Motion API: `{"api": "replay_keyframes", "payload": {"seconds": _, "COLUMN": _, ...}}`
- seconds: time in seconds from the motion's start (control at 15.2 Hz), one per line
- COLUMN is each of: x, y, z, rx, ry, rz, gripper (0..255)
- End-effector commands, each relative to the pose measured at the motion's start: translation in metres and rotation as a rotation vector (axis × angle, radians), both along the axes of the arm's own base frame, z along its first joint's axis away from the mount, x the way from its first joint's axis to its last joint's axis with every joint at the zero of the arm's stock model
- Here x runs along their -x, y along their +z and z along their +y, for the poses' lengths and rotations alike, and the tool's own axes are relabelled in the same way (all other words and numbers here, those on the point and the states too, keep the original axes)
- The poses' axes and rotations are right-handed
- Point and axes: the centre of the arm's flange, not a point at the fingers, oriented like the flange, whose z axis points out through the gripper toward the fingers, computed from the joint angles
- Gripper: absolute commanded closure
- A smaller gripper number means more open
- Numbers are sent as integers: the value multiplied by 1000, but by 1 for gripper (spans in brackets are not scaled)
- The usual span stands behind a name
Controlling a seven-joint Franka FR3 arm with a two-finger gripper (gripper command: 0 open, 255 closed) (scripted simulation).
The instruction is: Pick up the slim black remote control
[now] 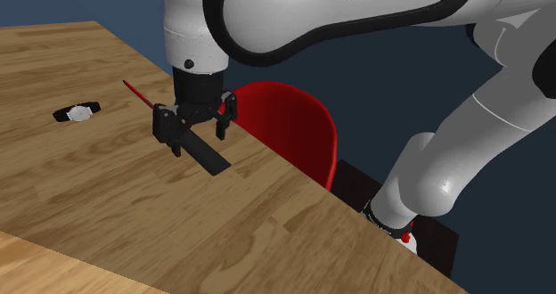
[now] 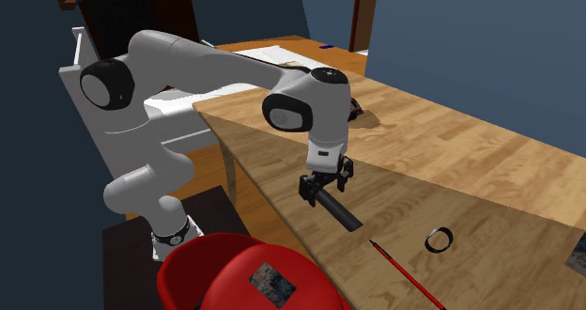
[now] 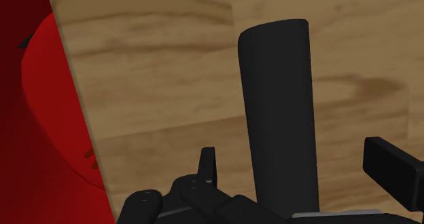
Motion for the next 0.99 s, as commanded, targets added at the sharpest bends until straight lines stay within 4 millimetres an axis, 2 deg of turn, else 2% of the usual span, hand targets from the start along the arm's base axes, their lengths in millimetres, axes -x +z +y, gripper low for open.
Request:
{"api": "replay_keyframes", "payload": {"seconds": 0.0, "x": 0, "y": -1, "z": 0, "rx": 0, "ry": 0, "rz": 0, "gripper": 255}}
{"api": "replay_keyframes", "payload": {"seconds": 0.59, "x": 0, "y": -2, "z": 0, "rx": 0, "ry": 0, "rz": 0, "gripper": 255}}
{"api": "replay_keyframes", "payload": {"seconds": 0.92, "x": 0, "y": 25, "z": 0, "rx": 0, "ry": 0, "rz": 0, "gripper": 255}}
